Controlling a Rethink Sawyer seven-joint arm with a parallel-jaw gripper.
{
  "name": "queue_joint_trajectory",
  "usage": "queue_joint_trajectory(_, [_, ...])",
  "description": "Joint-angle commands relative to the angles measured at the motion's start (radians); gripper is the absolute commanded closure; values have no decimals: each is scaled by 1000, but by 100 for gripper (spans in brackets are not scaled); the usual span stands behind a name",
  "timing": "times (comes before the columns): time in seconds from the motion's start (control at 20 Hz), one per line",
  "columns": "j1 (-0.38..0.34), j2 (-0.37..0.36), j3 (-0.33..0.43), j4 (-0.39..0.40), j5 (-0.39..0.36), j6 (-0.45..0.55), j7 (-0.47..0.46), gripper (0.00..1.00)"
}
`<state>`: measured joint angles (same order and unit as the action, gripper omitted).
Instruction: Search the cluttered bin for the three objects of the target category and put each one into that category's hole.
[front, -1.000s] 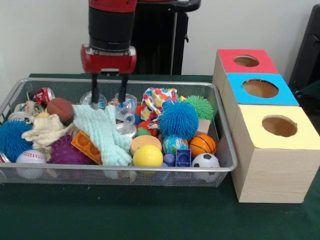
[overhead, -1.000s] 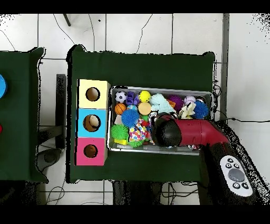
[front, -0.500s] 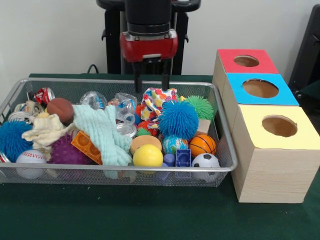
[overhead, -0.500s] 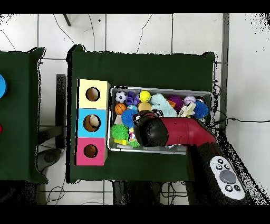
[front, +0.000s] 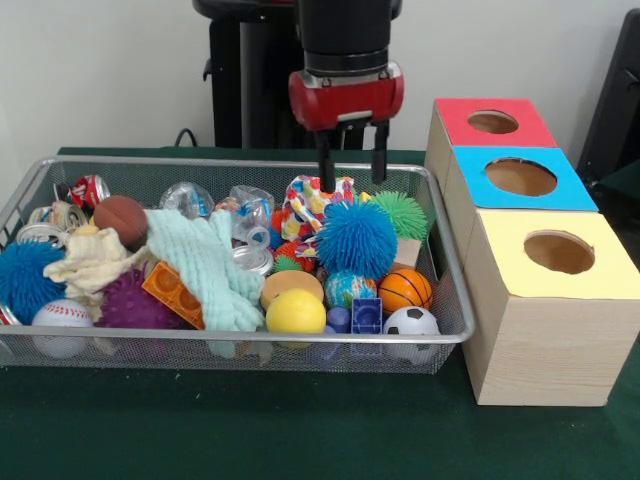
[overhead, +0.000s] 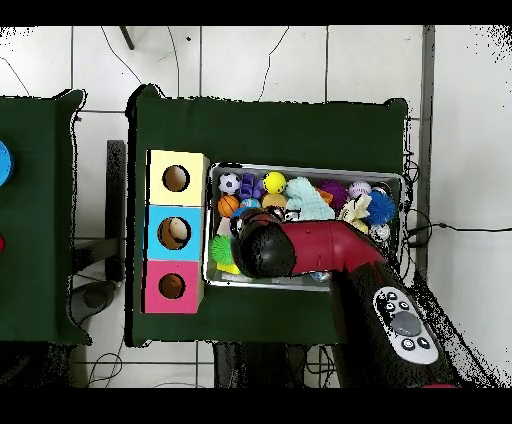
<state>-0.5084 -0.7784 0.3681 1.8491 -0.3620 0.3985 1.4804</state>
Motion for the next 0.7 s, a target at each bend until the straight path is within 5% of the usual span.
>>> queue_joint_trajectory(0.05, [69, 118, -50, -6, -46, -113, 155, 0])
queue_joint_trajectory(0.7, [150, 176, -169, -48, -57, -174, 136, 0])
